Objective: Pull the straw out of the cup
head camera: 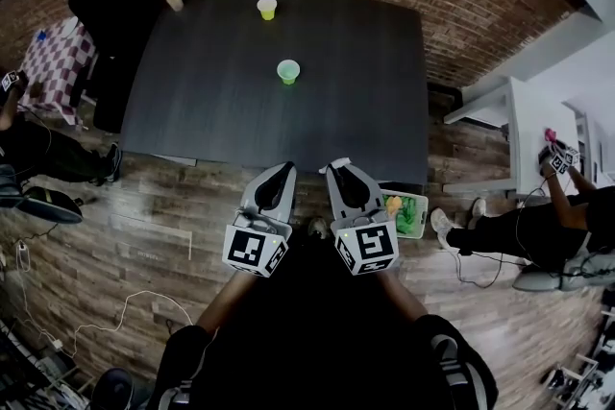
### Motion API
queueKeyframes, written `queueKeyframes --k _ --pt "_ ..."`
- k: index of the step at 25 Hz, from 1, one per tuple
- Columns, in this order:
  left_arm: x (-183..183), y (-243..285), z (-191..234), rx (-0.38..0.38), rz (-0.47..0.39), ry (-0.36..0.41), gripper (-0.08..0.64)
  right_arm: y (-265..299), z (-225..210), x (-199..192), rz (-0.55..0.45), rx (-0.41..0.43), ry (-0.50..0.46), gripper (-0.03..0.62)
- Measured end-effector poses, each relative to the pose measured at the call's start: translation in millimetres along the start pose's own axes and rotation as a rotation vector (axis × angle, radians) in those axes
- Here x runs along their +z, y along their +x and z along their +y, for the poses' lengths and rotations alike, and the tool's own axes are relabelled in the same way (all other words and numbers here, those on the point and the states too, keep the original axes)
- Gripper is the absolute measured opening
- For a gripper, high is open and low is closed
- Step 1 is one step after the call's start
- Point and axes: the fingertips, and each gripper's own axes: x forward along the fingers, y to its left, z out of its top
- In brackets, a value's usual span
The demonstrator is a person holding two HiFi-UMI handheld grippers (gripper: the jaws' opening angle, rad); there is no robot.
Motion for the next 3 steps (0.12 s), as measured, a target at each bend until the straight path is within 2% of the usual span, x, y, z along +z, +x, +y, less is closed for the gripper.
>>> queueKeyframes --k 3 --pt "-1.3 -0.7 -4.1 -0.001 -0.001 -0.001 0.003 -4.0 -0.5 -1.1 0.0 0.003 -0.001 0.043"
